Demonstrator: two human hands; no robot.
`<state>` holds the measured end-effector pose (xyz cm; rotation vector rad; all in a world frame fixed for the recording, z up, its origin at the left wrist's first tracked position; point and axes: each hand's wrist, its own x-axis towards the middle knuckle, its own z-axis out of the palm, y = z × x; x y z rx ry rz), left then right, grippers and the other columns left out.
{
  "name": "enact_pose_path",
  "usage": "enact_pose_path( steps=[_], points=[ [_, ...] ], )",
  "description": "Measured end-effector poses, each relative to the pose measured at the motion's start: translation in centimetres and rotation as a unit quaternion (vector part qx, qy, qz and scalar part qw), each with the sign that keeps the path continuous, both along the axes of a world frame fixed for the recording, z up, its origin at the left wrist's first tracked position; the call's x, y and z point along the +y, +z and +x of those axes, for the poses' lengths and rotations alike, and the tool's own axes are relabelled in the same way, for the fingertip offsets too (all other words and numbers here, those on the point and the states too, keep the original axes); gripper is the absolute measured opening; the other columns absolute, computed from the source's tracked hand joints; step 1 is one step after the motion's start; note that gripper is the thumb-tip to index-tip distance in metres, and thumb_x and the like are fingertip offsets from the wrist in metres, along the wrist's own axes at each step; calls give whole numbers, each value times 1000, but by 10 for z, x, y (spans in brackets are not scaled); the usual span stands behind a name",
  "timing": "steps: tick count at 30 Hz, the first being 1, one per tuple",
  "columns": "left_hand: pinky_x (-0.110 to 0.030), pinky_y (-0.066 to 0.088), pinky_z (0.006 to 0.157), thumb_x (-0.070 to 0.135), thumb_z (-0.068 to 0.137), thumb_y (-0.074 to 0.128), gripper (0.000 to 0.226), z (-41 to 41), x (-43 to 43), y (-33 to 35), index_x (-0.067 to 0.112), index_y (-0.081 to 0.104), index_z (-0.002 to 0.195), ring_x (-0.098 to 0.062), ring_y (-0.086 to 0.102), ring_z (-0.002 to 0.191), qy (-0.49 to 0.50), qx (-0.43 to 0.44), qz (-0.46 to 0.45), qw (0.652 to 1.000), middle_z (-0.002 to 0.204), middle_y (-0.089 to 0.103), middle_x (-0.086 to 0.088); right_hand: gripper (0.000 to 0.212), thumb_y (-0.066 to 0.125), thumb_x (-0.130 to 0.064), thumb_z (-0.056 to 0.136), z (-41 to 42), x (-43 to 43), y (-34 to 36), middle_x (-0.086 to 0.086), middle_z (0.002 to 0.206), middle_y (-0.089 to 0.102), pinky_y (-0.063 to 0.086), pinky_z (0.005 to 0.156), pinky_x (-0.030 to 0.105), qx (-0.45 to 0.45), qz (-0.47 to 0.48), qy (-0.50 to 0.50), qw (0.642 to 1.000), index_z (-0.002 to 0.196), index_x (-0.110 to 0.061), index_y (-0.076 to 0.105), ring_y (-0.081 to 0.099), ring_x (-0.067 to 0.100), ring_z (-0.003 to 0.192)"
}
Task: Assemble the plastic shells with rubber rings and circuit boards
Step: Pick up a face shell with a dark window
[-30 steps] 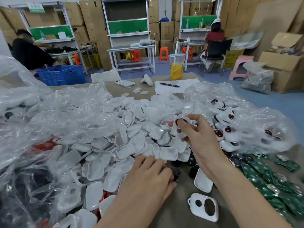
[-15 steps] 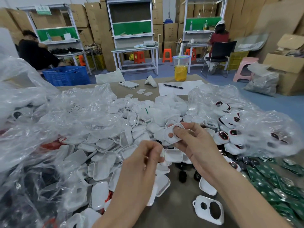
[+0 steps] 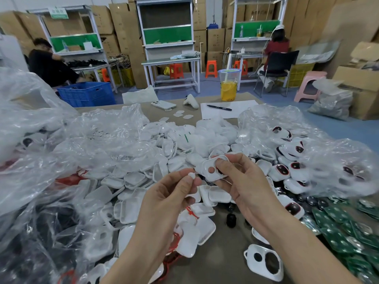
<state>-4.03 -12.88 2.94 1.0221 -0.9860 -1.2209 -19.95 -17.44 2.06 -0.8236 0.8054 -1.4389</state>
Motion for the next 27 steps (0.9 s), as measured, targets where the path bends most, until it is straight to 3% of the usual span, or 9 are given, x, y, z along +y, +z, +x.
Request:
enact_pose_path(
  steps=[10,14,18,22,27],
  points=[
    [-21,58,67,20,92,69,13,3,-4,-8,27,79,90,-12,70,76,28,-21,-17,999,91,77,-4,11,74,-11,84,3,4,2,12,96,73,59,72,26,4,3,-11,1000,90,-13,65,73,20,86],
    [-21,57,69,35,82,71,16,1,-3,-6,24,80,89,-13,70,74,28,4,-18,999,89,76,-5,11,72,-10,87,6,6,2,12,97,71,59,74,28,15,3,-21,1000,93,-11,63,73,21,89],
    [-17,55,70,22,84,74,10,1,-2,-7,27,78,92,-12,71,74,43,-28,-42,998,86,77,-3,12,72,-8,87,11,9,2,10,94,72,59,72,28,25,-4,-12,1000,93,-9,62,73,20,88],
    [-11,51,68,18,87,75,16,-3,-1,-8,34,76,87,-4,69,76,69,-100,-74,990,88,77,8,11,71,-9,88,16,14,0,1,87,73,57,70,22,44,-30,-7,999,87,-15,63,73,13,82],
    [-10,48,63,20,89,74,14,-3,-2,-11,34,74,84,-1,66,71,78,-108,-93,987,84,75,12,20,72,-12,88,24,18,-1,-5,92,74,56,71,20,58,-56,7,997,76,-28,68,73,9,84]
  ],
)
